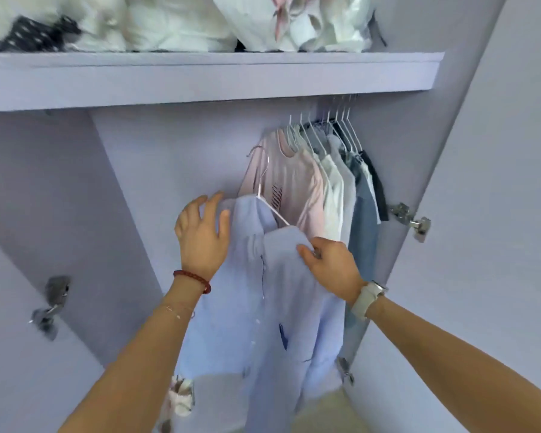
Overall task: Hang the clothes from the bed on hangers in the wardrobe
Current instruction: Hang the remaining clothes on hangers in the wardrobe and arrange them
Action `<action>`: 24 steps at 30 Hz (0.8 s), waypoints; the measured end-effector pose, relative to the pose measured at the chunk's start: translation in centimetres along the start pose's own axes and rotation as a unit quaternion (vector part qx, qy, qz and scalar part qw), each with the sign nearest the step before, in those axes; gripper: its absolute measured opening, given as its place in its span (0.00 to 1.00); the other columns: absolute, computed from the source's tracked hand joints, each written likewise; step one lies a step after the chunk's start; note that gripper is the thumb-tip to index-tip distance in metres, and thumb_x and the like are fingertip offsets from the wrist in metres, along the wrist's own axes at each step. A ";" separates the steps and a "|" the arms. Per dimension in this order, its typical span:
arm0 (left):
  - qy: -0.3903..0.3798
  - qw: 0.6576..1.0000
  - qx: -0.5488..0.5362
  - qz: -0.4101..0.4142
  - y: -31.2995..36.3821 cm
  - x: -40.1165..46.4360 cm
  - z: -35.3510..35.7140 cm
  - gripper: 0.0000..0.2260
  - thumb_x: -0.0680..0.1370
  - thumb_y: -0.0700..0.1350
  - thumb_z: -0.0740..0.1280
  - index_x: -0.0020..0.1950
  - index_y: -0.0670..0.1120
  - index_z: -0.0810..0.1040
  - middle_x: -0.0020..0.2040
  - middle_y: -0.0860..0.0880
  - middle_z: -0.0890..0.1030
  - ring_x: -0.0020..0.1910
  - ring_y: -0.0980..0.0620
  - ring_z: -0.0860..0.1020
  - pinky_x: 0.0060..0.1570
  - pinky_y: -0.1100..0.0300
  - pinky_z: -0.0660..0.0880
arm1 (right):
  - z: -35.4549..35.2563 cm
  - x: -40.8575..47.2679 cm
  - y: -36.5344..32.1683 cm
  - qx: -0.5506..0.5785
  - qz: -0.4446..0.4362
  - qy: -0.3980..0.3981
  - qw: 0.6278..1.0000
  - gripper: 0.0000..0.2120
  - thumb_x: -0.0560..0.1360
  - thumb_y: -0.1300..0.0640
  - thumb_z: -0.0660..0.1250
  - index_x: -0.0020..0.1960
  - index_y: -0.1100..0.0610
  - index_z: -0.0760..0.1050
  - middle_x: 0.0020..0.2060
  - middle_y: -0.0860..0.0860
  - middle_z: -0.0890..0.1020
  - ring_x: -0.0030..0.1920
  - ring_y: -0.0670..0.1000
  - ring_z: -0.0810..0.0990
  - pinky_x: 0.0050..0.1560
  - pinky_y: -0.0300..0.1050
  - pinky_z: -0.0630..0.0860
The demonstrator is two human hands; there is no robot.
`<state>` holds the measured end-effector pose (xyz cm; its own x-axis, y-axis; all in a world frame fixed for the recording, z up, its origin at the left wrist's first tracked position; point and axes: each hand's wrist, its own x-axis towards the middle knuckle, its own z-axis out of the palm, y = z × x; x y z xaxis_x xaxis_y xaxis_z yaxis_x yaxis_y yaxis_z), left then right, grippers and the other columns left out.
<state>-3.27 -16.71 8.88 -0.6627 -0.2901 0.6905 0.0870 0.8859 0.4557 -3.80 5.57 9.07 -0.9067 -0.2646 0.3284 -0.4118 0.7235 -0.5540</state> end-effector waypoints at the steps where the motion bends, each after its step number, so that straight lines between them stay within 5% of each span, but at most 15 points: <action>1: 0.029 0.999 0.024 0.025 0.1 1.1 -0.4 0.21 0.77 0.52 0.53 0.65 0.44 0.73 0.61 0.39 0.74 0.61 0.38 0.70 0.59 0.43 0.66 | 0.4 1.6 -0.4 0.007 0.009 0.009 1.000 0.23 0.78 0.53 0.61 0.28 0.53 0.56 0.23 0.47 0.62 0.34 0.55 0.65 0.34 0.48 0.60; 5: 0.130 0.976 0.123 0.125 1.3 5.7 -1.6 0.17 0.77 0.46 0.58 0.64 0.45 0.73 0.64 0.39 0.73 0.64 0.41 0.65 0.60 0.45 0.63 | 1.6 8.1 -1.3 0.032 0.042 0.037 0.998 0.22 0.78 0.54 0.59 0.28 0.56 0.58 0.25 0.50 0.67 0.35 0.56 0.69 0.35 0.44 0.60; 8: 0.173 0.952 0.191 0.165 2.3 9.3 -2.3 0.21 0.74 0.43 0.62 0.67 0.47 0.70 0.68 0.38 0.68 0.68 0.40 0.60 0.64 0.42 0.60 | 2.5 12.9 -1.5 0.034 0.054 0.057 0.996 0.19 0.78 0.53 0.58 0.31 0.61 0.64 0.35 0.61 0.78 0.40 0.61 0.76 0.36 0.44 0.62; 13: 0.201 0.930 0.265 0.156 3.1 14.4 -1.2 0.29 0.74 0.44 0.61 0.74 0.48 0.59 0.73 0.36 0.59 0.72 0.35 0.53 0.69 0.37 0.49 | 3.6 20.0 -1.9 0.018 0.069 0.076 0.995 0.18 0.79 0.52 0.55 0.47 0.65 0.75 0.46 0.62 0.81 0.50 0.63 0.77 0.43 0.48 0.70; 24: 0.237 0.903 0.319 0.162 1.6 16.6 0.7 0.30 0.75 0.49 0.61 0.75 0.48 0.55 0.73 0.37 0.57 0.71 0.34 0.52 0.69 0.40 0.42 | 4.6 24.2 1.3 0.021 0.115 0.066 0.991 0.17 0.81 0.54 0.52 0.59 0.65 0.71 0.53 0.64 0.79 0.54 0.64 0.76 0.50 0.50 0.71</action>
<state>-14.65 -19.84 20.73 -0.2742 0.0333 0.9611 -0.3279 0.9363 -0.1260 -26.73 -2.88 12.79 -0.9585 -0.0083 0.2849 -0.2014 0.7273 -0.6561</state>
